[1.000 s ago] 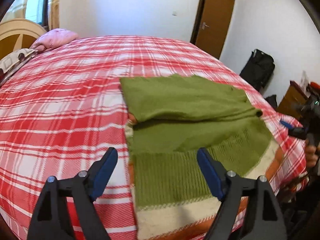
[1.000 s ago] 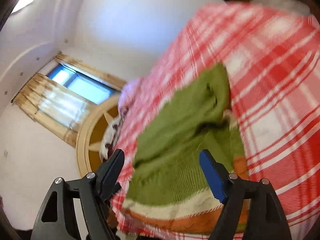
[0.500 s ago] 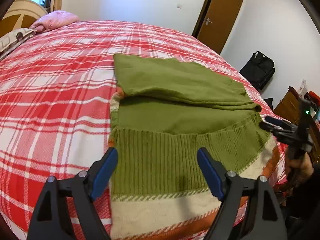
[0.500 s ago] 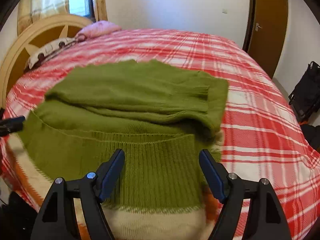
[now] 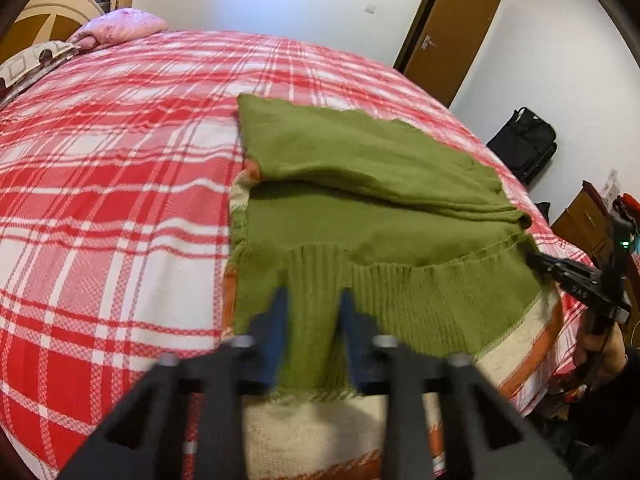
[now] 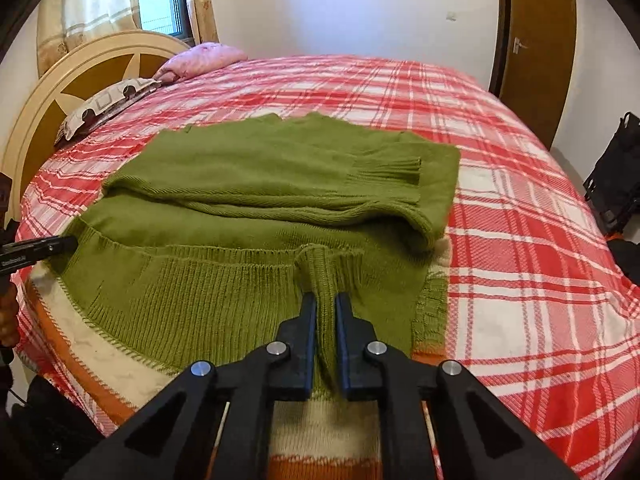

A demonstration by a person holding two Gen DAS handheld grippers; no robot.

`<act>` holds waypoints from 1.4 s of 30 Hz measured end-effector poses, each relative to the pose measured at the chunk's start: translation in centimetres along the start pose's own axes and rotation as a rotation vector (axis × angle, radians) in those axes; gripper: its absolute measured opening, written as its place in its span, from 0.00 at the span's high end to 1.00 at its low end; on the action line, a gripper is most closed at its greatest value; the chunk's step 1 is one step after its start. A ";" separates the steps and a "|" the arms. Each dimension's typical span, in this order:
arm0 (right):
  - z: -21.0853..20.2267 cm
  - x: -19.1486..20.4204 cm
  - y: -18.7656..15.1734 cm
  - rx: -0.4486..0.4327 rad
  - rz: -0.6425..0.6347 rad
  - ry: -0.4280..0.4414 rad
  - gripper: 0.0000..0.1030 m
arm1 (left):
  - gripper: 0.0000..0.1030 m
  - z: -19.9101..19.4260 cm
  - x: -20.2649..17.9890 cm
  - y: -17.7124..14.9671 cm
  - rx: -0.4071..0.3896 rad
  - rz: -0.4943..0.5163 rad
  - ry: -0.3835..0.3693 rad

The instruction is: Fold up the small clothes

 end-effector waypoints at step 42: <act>0.4 -2.3 0.6 0.017 0.140 0.086 0.34 | 0.50 1.3 -2.9 0.4 0.033 0.109 0.141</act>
Point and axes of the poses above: each gripper's, at about its wrist camera, not at the fingertips, and z roughly the way its jaws point, x to its left, y to its top, the point moved 3 cm from there along z, roughly the way its jaws point, and after that the axes turned 13 degrees about y, right-handed, at the moved point
